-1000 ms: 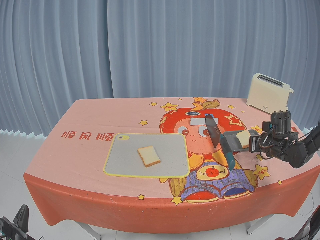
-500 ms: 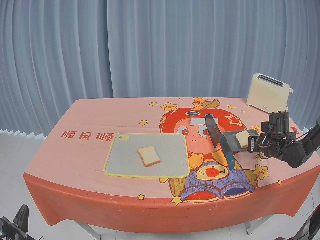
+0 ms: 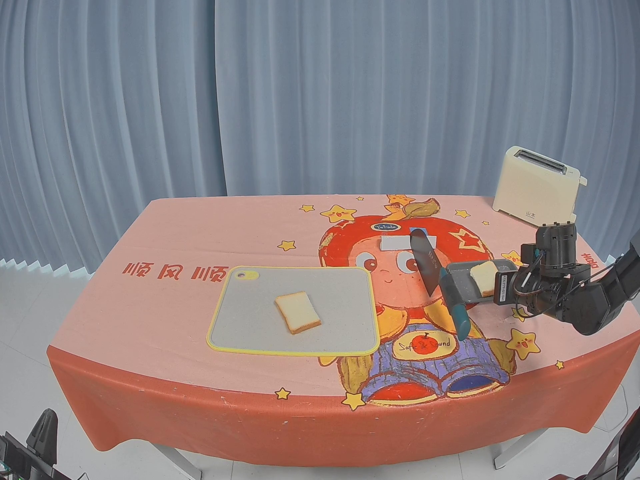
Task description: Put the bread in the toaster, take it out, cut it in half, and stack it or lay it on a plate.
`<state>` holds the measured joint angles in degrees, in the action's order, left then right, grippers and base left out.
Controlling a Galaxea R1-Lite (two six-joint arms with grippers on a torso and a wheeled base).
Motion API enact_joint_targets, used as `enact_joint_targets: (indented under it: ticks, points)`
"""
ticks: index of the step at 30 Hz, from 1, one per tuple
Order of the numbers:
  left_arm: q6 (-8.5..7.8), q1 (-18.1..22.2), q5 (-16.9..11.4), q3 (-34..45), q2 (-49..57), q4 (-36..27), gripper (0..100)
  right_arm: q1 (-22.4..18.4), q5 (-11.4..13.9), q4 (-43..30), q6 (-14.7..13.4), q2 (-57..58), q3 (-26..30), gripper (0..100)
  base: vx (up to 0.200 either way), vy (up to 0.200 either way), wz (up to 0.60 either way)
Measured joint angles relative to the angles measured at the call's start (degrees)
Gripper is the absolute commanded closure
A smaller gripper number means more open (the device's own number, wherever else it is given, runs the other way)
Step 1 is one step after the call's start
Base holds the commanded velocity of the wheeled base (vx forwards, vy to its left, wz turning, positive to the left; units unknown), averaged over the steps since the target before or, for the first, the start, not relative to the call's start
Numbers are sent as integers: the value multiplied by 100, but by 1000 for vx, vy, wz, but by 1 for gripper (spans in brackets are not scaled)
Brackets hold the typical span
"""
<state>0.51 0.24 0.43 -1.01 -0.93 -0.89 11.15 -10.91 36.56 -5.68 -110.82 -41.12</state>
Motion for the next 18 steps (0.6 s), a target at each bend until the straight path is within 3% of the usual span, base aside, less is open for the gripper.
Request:
enact_joint_targets:
  ticks: [18]
  points:
    - [0,0,0,0,0,0,100,6,0,-2,2,-37,0,100,0,0,0]
